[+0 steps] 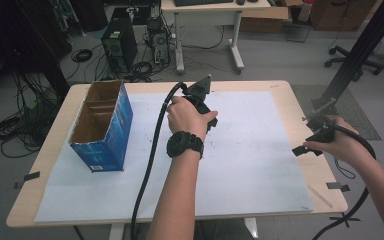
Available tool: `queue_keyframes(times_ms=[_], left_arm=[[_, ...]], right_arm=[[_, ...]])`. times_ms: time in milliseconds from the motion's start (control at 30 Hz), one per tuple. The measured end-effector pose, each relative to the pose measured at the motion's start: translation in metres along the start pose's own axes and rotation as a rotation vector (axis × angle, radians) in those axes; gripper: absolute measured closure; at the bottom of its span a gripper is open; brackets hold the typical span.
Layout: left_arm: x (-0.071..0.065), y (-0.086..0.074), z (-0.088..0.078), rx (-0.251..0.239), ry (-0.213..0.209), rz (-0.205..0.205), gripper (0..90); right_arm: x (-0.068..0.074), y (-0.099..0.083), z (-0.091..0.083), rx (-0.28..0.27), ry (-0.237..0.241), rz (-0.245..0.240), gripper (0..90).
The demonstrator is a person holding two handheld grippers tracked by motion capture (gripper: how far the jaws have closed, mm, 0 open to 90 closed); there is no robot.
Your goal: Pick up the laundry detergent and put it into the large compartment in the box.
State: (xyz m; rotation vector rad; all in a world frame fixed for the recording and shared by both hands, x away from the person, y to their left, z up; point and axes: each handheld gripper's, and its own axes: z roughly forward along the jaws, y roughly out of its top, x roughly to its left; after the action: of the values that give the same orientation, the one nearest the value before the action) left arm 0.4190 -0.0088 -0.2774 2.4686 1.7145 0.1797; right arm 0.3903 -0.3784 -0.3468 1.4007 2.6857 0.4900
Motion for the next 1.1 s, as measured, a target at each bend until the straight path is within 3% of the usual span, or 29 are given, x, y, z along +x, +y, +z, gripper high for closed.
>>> queue_keyframes(times_ms=[1100], left_arm=[[-0.003, 0.001, 0.018, 0.012, 0.032, -0.011, 16.4]], right_arm=[[-0.004, -0.005, 0.007, 0.004, 0.012, 0.003, 20.9]])
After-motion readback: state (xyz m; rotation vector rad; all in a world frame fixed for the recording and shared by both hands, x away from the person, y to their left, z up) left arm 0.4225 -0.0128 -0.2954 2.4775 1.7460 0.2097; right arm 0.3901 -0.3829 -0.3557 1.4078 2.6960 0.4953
